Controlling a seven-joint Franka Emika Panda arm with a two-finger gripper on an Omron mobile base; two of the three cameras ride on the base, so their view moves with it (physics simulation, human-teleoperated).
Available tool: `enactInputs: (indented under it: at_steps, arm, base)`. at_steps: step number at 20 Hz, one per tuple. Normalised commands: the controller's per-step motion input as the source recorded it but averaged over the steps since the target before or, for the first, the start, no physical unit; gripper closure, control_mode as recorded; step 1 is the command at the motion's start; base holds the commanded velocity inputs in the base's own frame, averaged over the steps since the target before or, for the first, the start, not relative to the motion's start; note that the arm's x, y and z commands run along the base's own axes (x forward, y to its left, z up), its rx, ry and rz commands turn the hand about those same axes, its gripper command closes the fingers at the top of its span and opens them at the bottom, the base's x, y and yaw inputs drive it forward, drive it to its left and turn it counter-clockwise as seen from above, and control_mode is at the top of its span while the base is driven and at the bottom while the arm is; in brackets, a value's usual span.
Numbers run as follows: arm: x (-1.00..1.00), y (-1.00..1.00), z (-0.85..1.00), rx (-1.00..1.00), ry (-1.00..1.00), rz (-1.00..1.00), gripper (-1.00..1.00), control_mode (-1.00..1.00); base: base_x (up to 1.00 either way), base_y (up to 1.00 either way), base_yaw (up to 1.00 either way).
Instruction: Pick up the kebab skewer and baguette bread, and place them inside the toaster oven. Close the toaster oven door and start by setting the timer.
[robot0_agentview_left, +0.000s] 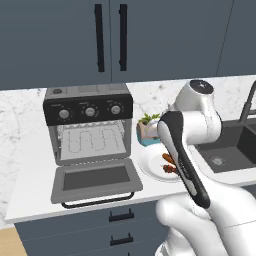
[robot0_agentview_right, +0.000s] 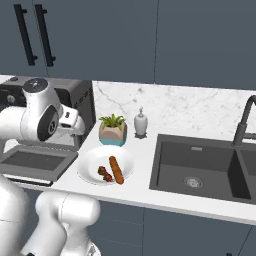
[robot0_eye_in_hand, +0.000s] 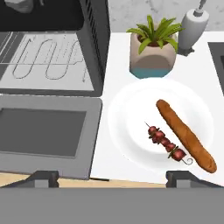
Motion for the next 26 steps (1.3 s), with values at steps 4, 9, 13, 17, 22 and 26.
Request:
enactInputs:
  at_steps: [4, 9, 13, 17, 22, 26]
  arm:
    - [0.03, 1.0, -0.22, 0.0, -0.27, -0.14, -1.0, -1.0]
    - [0.38, 1.0, -0.1, 0.0, -0.26, -0.16, -1.0, -1.0]
    - [0.69, 1.0, 0.0, -0.02, -0.09, -0.21, -1.0, -1.0]
    - [0.84, 1.0, 0.02, -0.07, 0.0, -0.15, -1.0, -1.0]
    - [0.9, 0.65, 0.14, -0.02, 0.07, -0.03, -1.0, -1.0]
    - [0.45, 0.44, 0.0, -0.07, 0.0, 0.0, -1.0, -1.0]
  base:
    - [0.0, 0.0, 0.0]
    - [0.0, 0.0, 0.0]
    - [0.0, 0.0, 0.0]
    - [0.0, 0.0, 0.0]
    - [0.0, 0.0, 0.0]
    - [0.0, 0.0, 0.0]
